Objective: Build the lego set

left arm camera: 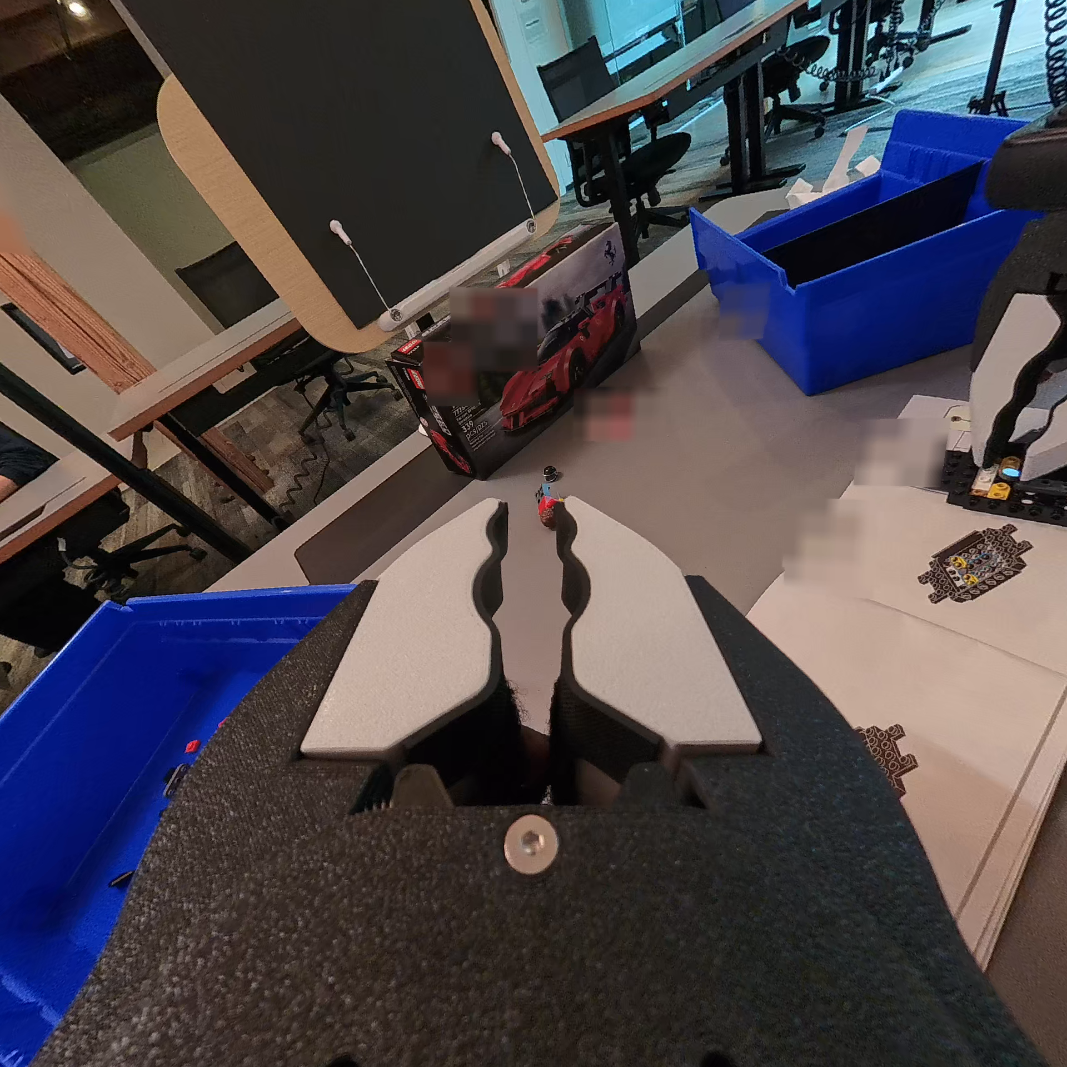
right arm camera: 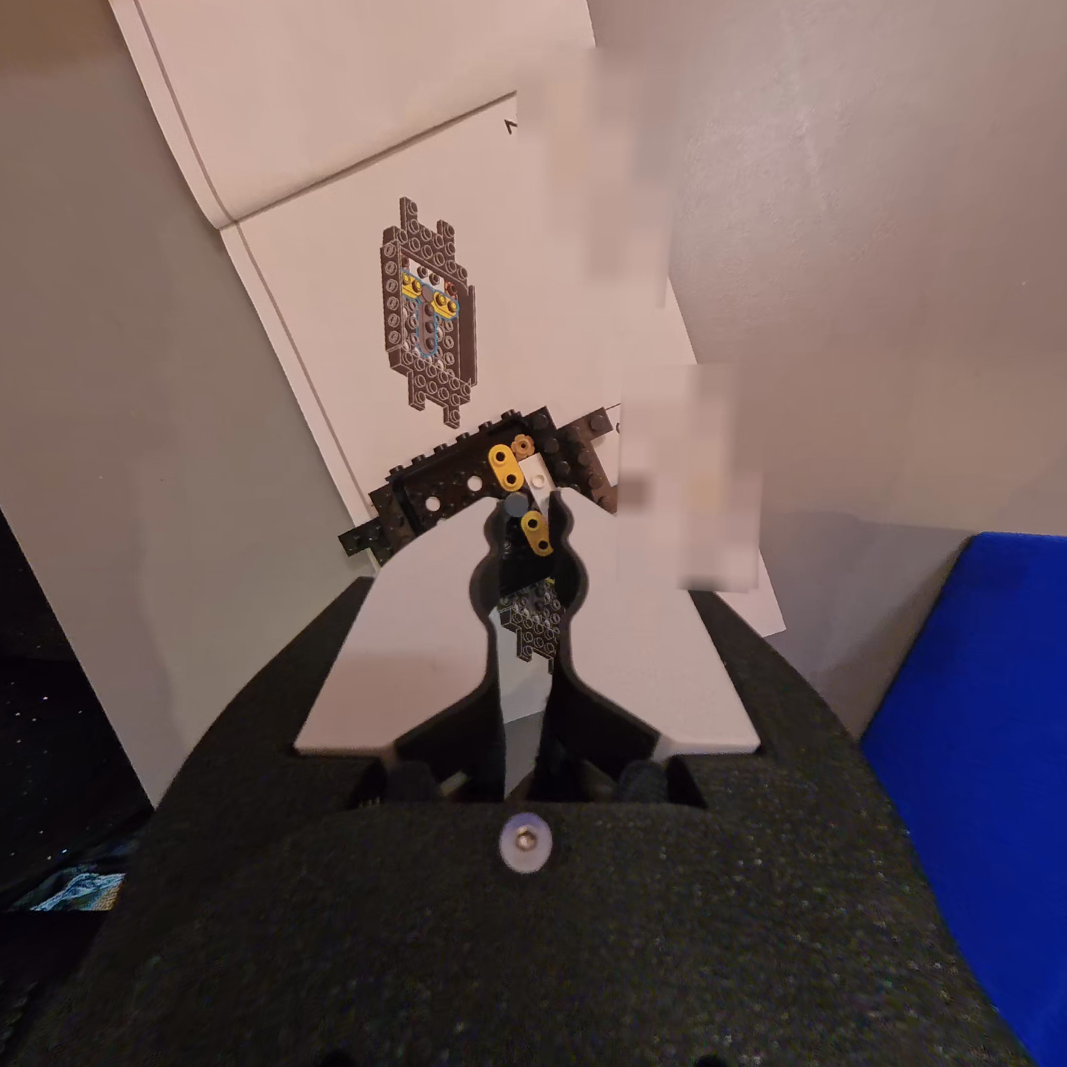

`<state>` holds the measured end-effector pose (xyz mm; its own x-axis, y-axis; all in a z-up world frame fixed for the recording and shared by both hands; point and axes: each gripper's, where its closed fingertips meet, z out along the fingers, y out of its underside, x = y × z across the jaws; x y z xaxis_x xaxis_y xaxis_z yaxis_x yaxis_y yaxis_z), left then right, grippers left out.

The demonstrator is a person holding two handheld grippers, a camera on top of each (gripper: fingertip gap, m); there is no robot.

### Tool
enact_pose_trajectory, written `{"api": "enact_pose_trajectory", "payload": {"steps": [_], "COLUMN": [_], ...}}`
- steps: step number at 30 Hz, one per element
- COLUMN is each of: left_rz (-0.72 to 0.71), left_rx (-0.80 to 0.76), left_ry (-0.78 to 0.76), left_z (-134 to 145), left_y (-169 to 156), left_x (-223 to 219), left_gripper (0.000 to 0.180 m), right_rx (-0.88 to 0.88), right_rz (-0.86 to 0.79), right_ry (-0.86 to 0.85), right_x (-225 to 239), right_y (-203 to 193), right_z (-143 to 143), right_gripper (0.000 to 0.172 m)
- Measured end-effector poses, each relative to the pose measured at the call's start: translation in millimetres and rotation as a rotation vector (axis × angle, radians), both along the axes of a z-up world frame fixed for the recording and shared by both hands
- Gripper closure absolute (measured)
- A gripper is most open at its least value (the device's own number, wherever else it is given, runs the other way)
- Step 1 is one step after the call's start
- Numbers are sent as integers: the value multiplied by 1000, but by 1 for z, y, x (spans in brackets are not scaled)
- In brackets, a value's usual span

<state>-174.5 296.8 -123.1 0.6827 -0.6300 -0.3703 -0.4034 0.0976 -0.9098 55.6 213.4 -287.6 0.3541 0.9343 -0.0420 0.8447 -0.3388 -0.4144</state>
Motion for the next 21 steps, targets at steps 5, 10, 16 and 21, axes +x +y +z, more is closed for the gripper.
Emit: {"api": "enact_pose_trajectory", "payload": {"steps": [5, 10, 16, 21], "left_rz": [-5, -8, -13, -22], "left_rx": [0, 0, 0, 2], "left_ry": [5, 9, 14, 20], "left_z": [-1, -1, -1, -2], "left_y": [-1, -1, -1, -2], "left_x": [1, 1, 3, 5], "left_gripper": [165, 165, 165, 165], "right_rx": [27, 84, 107, 130], "right_rz": [10, 25, 20, 19], "right_ry": [-23, -52, -61, -80], "right_x": [0, 0, 1, 3], "right_y": [2, 4, 6, 8], "right_z": [1, 1, 2, 3], "right_gripper": [155, 155, 153, 147]}}
